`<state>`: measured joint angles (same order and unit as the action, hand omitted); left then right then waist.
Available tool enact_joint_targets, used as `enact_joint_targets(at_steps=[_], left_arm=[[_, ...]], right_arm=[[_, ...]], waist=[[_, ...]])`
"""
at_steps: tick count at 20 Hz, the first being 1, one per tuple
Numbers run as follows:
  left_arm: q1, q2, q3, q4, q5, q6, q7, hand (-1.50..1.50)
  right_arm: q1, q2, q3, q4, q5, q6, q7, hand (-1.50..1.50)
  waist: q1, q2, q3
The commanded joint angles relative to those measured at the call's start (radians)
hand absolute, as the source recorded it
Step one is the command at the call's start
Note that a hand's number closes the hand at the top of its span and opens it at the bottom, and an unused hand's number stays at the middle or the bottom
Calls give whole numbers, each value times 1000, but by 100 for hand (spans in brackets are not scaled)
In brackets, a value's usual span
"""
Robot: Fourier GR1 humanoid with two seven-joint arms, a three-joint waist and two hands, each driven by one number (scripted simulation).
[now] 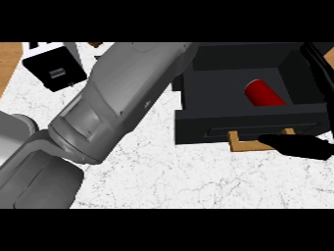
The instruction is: Pick up the can, place it into the drawer and close the drawer
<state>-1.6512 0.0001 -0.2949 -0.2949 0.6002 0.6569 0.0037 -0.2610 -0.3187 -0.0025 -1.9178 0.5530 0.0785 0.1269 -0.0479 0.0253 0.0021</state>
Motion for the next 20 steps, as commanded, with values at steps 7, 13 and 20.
enact_joint_targets(at_steps=[7,13,20], left_arm=[[32,0,11,4,-16,-56,-32,-150],[25,54,42,6,-28,-57,2,-150],[76,86,29,-67,-48,-74,46,-150]], right_arm=[[-185,45,127,447,320,-173,-76,-150],[-260,87,138,671,385,-294,-178,-150],[-430,151,74,1026,475,-524,-199,-150]], waist=[[60,-8,-1],[50,-14,-1],[92,-15,-1]])
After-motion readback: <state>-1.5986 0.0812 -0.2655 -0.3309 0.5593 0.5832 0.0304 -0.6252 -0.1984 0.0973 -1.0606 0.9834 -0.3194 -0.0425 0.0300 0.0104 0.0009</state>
